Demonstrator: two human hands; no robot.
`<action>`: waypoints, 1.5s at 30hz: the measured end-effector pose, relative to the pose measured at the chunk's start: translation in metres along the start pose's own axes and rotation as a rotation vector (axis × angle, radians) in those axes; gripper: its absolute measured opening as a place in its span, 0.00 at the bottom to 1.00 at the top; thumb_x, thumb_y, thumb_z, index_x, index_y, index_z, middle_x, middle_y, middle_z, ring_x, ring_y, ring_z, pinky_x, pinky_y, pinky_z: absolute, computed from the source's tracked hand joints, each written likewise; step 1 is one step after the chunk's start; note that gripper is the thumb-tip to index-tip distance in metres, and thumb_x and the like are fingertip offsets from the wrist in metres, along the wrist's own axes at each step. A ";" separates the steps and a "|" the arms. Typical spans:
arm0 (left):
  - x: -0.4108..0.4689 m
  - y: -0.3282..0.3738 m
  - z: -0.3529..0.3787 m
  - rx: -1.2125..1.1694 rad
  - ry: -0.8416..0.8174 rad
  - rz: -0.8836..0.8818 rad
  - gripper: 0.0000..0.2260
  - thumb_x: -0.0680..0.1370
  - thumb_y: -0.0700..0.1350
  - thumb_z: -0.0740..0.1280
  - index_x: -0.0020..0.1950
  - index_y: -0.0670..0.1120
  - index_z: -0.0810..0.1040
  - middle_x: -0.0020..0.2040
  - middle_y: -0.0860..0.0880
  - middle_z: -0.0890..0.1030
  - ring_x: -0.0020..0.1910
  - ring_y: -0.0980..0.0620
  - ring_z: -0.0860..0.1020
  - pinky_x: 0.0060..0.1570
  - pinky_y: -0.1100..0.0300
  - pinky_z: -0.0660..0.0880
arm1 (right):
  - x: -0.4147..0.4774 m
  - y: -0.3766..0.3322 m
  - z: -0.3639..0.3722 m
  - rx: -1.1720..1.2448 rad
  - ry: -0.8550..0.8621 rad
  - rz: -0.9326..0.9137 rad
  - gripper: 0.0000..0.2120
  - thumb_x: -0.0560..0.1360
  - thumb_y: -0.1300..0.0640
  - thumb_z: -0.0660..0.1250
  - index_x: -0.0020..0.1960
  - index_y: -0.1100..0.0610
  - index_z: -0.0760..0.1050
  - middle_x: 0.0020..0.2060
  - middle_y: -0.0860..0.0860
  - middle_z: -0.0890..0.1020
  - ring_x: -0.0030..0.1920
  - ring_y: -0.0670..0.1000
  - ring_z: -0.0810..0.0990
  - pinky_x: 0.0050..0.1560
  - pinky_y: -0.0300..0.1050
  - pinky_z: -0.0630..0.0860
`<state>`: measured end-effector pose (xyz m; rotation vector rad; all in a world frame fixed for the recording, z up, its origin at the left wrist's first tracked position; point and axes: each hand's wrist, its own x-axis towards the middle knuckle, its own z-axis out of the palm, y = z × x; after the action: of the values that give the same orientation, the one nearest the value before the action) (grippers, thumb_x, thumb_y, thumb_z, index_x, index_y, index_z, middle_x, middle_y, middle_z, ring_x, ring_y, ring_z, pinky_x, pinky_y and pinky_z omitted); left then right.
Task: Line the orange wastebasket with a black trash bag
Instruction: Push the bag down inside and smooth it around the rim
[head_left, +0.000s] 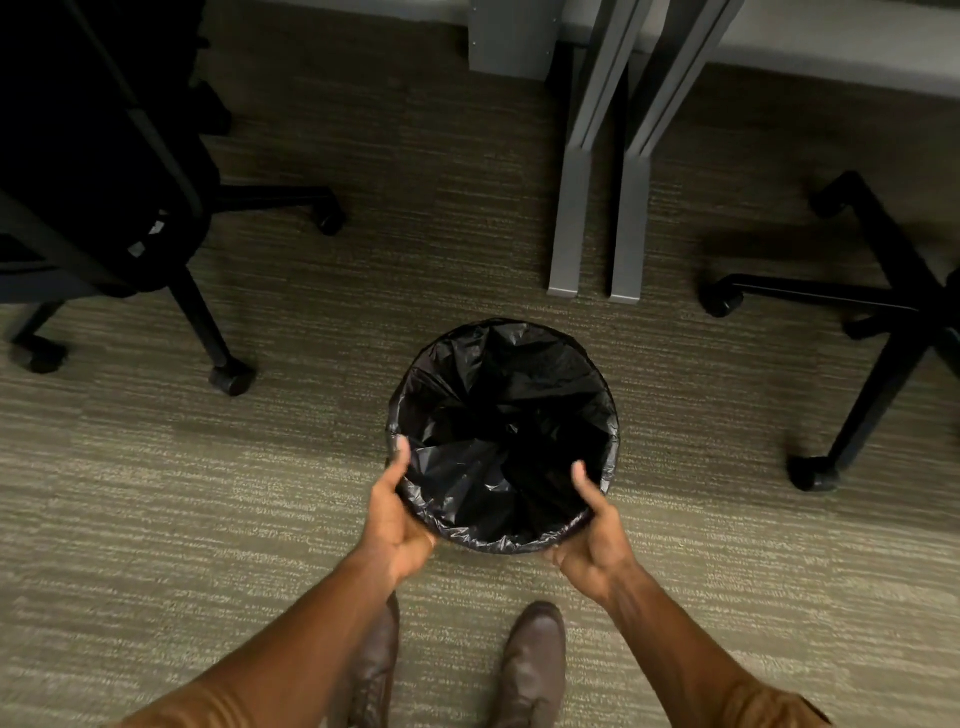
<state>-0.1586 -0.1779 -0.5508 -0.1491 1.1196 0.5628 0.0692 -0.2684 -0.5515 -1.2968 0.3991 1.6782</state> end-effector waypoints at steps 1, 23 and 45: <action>0.003 0.005 -0.004 -0.019 -0.060 0.006 0.42 0.74 0.73 0.73 0.78 0.44 0.80 0.75 0.36 0.81 0.75 0.32 0.79 0.79 0.28 0.67 | 0.002 -0.004 -0.004 0.042 -0.048 -0.006 0.34 0.78 0.32 0.70 0.73 0.55 0.81 0.73 0.61 0.81 0.72 0.66 0.81 0.70 0.72 0.77; 0.001 0.042 0.019 0.859 0.412 0.430 0.15 0.79 0.38 0.77 0.63 0.50 0.81 0.53 0.50 0.90 0.52 0.50 0.90 0.53 0.54 0.87 | 0.044 -0.167 0.080 -0.950 0.012 -0.436 0.55 0.66 0.15 0.60 0.76 0.55 0.75 0.63 0.50 0.84 0.69 0.56 0.80 0.62 0.48 0.78; 0.007 -0.001 0.074 2.464 -0.147 0.804 0.40 0.83 0.72 0.50 0.67 0.39 0.83 0.70 0.39 0.81 0.78 0.38 0.71 0.85 0.39 0.55 | 0.057 -0.101 0.106 -1.585 -0.254 -0.708 0.14 0.76 0.45 0.74 0.59 0.49 0.83 0.50 0.45 0.86 0.50 0.47 0.86 0.55 0.54 0.85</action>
<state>-0.0967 -0.1475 -0.5241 2.4461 0.9847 -0.4480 0.0914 -0.1138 -0.5325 -1.8268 -1.6779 1.3221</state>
